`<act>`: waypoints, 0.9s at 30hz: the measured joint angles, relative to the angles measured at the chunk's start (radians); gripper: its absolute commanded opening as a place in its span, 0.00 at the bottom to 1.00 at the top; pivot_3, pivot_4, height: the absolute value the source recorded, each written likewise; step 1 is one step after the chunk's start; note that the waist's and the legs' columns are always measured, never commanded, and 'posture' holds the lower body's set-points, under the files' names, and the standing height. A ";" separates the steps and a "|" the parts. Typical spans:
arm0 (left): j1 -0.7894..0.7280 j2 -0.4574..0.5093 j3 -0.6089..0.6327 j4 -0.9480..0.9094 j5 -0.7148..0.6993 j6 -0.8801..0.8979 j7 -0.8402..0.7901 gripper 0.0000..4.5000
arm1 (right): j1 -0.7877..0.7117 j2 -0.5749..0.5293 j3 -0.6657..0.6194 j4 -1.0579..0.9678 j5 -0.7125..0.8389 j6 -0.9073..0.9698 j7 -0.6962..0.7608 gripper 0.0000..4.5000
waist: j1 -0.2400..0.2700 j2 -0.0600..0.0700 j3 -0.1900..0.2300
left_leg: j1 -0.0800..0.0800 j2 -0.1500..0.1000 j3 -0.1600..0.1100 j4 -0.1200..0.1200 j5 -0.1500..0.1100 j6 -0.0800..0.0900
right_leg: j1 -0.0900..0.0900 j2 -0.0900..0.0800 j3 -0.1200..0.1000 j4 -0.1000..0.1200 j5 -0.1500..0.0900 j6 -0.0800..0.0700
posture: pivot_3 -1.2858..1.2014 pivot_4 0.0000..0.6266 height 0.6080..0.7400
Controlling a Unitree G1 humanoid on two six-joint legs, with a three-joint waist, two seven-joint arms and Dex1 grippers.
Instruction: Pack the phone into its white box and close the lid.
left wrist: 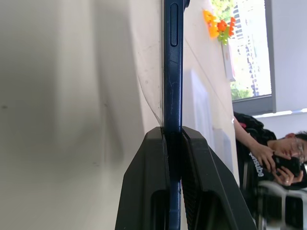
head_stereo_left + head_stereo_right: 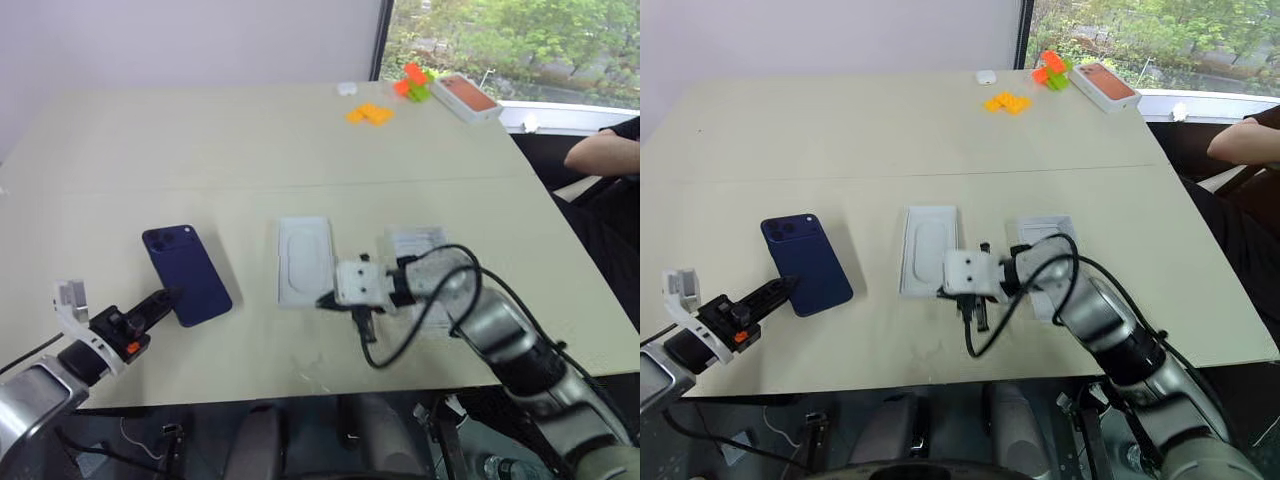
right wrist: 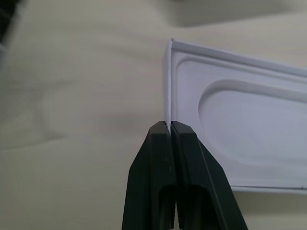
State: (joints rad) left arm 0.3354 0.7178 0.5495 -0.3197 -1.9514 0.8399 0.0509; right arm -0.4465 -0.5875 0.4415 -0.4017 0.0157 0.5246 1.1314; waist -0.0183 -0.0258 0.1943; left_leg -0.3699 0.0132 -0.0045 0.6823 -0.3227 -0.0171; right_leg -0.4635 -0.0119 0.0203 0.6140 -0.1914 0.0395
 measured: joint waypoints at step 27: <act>-0.399 -0.098 -0.384 -0.089 -0.001 0.055 0.166 0.00 | -0.029 -0.107 -0.189 -0.027 0.231 0.076 0.001 0.71 | 0.004 -0.001 0.000 | 0.001 -0.001 -0.001 0.001 0.001 -0.002 | 0.003 0.000 0.000 0.000 0.005 -0.002 | 0.52 0.24 1.00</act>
State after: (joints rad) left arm -0.0633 0.6193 0.1659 -0.4091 -1.9526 0.8949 0.2167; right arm -0.4760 -0.6947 0.2524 -0.4290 0.2470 0.6005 1.1322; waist -0.0144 -0.0267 0.1940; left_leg -0.3691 0.0121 -0.0051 0.6833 -0.3215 -0.0190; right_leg -0.4608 -0.0117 0.0199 0.6142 -0.1859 0.0371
